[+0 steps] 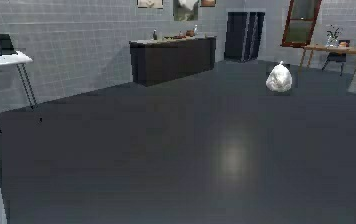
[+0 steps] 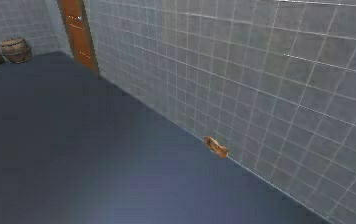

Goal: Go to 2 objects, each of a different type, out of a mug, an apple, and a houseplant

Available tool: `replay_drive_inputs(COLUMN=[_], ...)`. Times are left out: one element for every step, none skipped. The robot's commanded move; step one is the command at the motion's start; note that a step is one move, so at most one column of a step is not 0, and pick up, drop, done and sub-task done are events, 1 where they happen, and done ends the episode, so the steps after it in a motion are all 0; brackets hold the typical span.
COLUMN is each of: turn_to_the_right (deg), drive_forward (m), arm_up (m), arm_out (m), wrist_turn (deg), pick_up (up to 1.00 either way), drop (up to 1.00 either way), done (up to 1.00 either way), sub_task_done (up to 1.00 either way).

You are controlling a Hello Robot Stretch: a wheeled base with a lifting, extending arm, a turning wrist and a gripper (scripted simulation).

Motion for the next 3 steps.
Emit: replay_drive_inputs(turn_to_the_right=[9.0, 0.0, 0.0], drive_forward=[0.0, 1.0, 1.0], arm_up=[0.0, 0.0, 0.0], arm_out=[0.0, 0.0, 0.0], wrist_turn=[0.0, 0.0, 0.0], pick_up=[0.0, 0.0, 0.0], drop=[0.0, 0.0, 0.0], done=[0.0, 0.0, 0.0], sub_task_done=[0.0, 0.0, 0.0])
